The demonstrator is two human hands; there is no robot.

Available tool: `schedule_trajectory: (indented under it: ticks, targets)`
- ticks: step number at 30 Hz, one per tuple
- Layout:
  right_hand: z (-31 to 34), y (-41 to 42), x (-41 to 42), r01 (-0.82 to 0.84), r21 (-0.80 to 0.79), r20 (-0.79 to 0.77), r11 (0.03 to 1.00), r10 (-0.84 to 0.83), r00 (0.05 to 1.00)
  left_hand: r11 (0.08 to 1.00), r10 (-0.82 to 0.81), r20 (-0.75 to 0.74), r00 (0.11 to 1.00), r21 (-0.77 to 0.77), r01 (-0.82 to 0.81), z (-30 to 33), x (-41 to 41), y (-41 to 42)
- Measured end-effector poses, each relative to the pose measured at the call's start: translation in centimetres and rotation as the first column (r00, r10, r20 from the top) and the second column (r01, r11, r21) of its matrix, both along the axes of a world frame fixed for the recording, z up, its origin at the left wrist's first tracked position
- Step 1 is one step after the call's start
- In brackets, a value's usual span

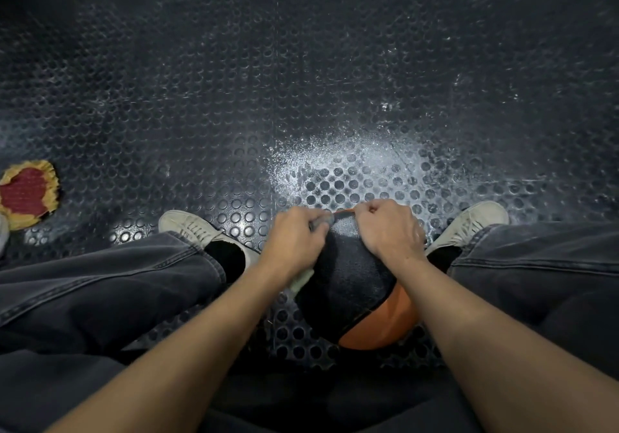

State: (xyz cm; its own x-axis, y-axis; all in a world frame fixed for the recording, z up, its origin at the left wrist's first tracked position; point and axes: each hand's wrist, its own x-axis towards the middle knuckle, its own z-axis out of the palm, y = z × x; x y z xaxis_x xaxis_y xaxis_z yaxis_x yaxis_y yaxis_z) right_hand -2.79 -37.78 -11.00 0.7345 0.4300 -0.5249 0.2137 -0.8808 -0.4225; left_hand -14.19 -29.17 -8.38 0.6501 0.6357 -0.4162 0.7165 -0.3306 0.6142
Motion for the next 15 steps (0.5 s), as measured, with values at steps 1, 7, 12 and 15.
schedule_trajectory:
  ticks: [1,7,12,15]
  targets:
    - [0.0,0.0,0.3,-0.004,-0.013,0.004,1.000,0.004,1.000,0.997,-0.051,0.041,0.998,0.064,0.048,0.4,-0.8,-1.0]
    - [0.1,0.6,-0.7,-0.063,0.009,-0.023,0.998,0.063,0.998,0.997,0.079,-0.072,0.994,0.027,-0.077,-1.4,0.7,0.8]
    - [0.4,0.1,-0.6,-0.068,-0.016,0.034,0.998,0.068,0.997,0.987,-0.081,0.080,0.994,0.147,0.069,-0.1,-1.3,-2.0]
    - [0.6,0.1,-0.5,-0.091,0.004,0.006,0.996,0.091,0.996,0.978,-0.097,0.126,0.987,0.196,0.071,0.2,-2.3,-2.7]
